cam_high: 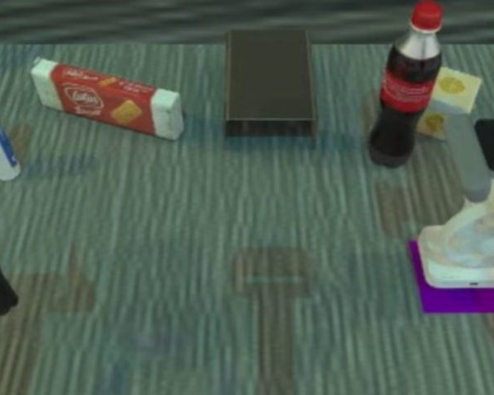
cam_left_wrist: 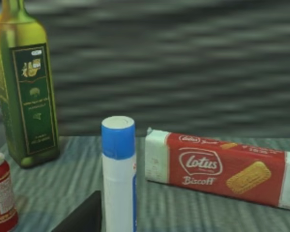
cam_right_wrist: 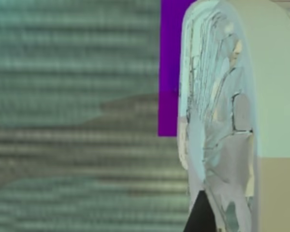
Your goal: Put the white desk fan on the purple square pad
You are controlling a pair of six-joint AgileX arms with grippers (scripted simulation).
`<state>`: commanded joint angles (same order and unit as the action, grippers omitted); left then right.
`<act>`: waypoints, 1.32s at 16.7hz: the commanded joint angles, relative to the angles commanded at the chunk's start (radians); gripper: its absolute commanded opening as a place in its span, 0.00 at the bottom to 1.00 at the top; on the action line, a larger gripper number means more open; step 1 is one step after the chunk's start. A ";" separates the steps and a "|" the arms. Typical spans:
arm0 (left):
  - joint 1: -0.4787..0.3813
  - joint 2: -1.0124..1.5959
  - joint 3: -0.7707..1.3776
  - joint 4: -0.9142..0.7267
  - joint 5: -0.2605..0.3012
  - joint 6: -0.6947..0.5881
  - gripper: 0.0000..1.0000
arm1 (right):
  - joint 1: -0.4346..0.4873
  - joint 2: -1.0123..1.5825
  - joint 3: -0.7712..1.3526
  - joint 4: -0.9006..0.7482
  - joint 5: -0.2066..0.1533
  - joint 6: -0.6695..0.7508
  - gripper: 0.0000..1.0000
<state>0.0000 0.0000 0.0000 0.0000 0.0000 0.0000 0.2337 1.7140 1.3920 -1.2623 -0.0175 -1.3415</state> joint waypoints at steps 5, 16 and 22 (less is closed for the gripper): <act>0.000 0.000 0.000 0.000 0.000 0.000 1.00 | 0.000 0.000 -0.001 0.001 0.000 0.000 0.15; 0.000 0.000 0.000 0.000 0.000 0.000 1.00 | 0.000 0.000 -0.001 0.001 0.000 0.000 0.98; 0.000 0.000 0.000 0.000 0.000 0.000 1.00 | 0.000 0.000 -0.001 0.001 0.000 0.000 1.00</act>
